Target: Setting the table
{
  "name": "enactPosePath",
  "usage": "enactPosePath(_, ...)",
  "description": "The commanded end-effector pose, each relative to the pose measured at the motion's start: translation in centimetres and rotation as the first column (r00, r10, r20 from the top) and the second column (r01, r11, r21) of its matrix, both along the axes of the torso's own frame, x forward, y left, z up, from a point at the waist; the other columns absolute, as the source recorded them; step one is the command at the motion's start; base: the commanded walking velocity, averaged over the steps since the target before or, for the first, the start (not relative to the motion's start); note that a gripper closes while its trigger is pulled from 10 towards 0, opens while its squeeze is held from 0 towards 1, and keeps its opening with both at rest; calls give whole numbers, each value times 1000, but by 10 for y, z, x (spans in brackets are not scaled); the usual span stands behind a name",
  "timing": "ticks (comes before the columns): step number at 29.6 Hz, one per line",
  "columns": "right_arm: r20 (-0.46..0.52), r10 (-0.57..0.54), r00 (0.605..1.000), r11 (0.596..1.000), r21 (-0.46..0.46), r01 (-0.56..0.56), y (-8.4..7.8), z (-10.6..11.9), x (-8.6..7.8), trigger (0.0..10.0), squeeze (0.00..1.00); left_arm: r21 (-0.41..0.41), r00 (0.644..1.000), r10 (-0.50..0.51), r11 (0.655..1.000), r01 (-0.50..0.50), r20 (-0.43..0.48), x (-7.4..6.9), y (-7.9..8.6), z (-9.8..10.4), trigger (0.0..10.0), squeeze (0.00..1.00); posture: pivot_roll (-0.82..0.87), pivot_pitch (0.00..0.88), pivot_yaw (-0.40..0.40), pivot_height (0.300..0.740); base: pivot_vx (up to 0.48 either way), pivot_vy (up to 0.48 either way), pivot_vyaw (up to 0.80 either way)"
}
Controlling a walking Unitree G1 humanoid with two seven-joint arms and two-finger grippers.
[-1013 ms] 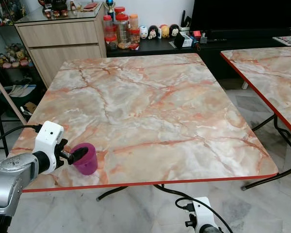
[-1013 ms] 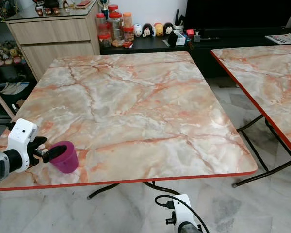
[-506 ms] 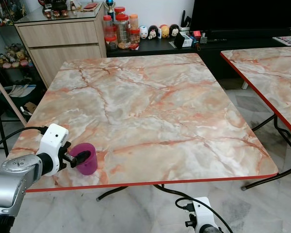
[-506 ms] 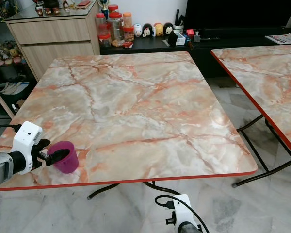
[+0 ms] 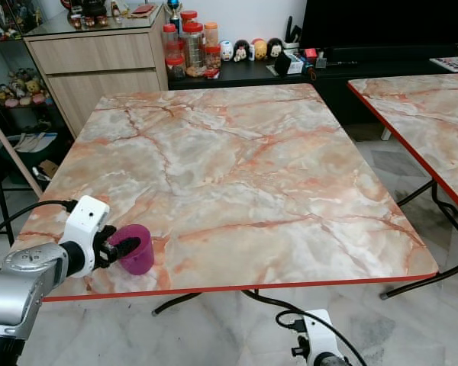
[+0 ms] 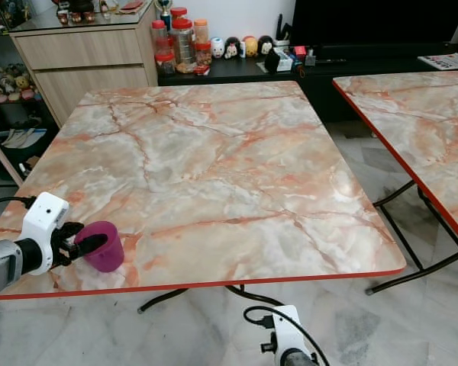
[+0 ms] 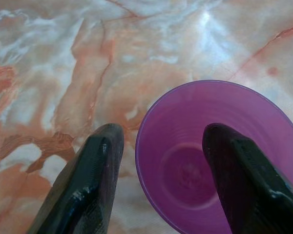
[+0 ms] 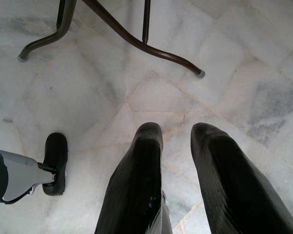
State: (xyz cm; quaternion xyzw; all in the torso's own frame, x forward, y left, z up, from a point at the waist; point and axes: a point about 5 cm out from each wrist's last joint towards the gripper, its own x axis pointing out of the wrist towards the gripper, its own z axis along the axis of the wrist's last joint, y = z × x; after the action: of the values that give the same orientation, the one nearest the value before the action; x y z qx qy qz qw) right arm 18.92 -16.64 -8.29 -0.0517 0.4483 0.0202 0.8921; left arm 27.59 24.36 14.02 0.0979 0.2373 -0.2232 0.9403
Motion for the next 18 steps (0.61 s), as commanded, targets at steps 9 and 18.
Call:
enactPosePath(9,0,2,1000,1000,2,-2,1,0,1,10000,0,11,1000,2,1000,-2,9,2,1,3,0,0,79,0,22,723,0,0,0)
enactPosePath(18,3,-2,1000,1000,3,2,0,1,3,10000,0,12,1000,11,1000,-11,14,4,1,2,0,0,81,0,18,723,0,0,0)
